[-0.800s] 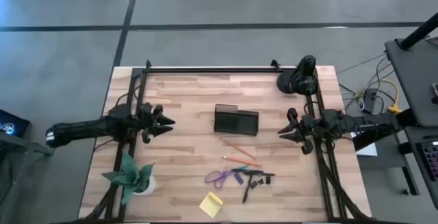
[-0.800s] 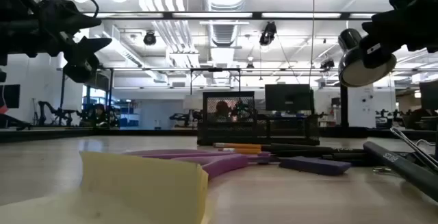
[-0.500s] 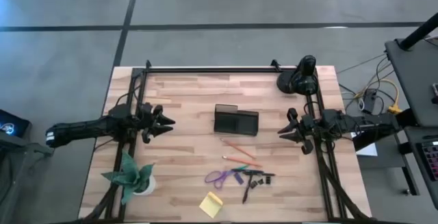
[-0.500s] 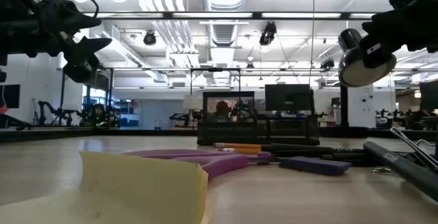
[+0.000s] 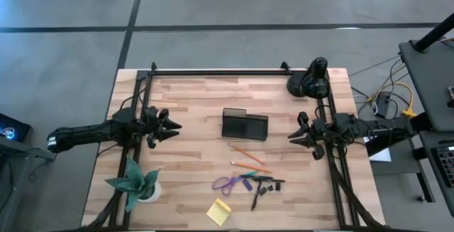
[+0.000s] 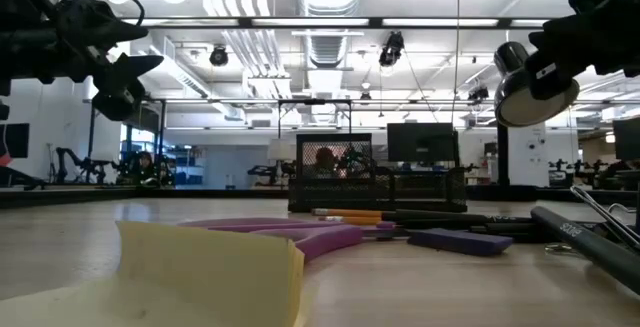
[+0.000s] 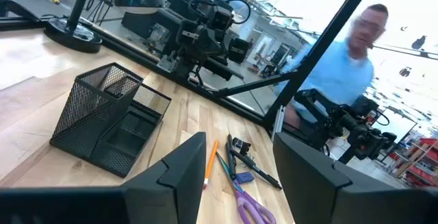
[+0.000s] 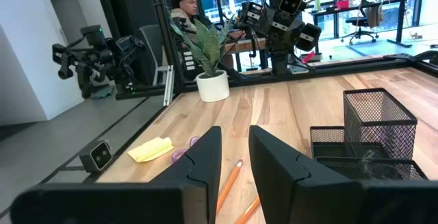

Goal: Pick and place office supplies into organizer

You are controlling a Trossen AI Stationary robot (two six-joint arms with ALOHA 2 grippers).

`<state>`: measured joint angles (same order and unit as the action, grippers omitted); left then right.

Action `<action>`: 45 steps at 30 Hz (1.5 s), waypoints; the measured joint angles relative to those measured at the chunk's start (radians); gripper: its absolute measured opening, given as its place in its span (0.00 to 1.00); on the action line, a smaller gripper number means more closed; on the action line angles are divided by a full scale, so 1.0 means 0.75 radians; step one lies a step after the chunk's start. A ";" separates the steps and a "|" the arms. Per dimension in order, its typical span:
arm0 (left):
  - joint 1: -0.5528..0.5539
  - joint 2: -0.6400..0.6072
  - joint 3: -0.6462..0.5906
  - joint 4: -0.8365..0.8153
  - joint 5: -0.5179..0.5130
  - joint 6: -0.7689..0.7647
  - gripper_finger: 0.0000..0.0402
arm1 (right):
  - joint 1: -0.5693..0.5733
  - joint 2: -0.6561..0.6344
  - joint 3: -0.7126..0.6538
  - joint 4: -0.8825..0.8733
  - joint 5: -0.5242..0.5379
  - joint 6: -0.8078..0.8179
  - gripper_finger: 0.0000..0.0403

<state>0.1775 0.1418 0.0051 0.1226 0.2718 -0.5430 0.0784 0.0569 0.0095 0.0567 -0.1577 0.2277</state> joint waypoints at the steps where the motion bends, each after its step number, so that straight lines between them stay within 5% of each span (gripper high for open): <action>1: 0.000 0.001 0.000 0.000 0.000 0.000 0.39 | 0.000 0.000 0.000 0.000 0.000 0.000 0.17; 24: 0.000 -0.001 0.000 0.000 0.000 0.000 0.39 | 0.000 0.000 0.000 0.015 0.012 0.005 0.17; 28: 0.000 0.000 0.000 0.000 0.000 0.000 0.39 | 0.000 0.000 0.000 0.070 0.023 0.286 0.17; 35: 0.000 0.001 0.000 0.000 0.000 0.000 0.39 | -0.001 0.008 0.000 0.208 0.375 0.985 0.17; 41: 0.000 -0.001 0.000 0.001 0.000 0.033 0.39 | 0.000 0.104 0.000 0.543 0.502 0.972 0.17; 45: 0.000 -0.001 0.000 0.072 -0.014 0.319 0.39 | 0.000 0.241 0.000 0.809 0.561 0.916 0.17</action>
<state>0.1776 0.1413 0.0051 0.1762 0.2610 -0.3035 0.0784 0.2374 0.0093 0.6638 0.2633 0.9147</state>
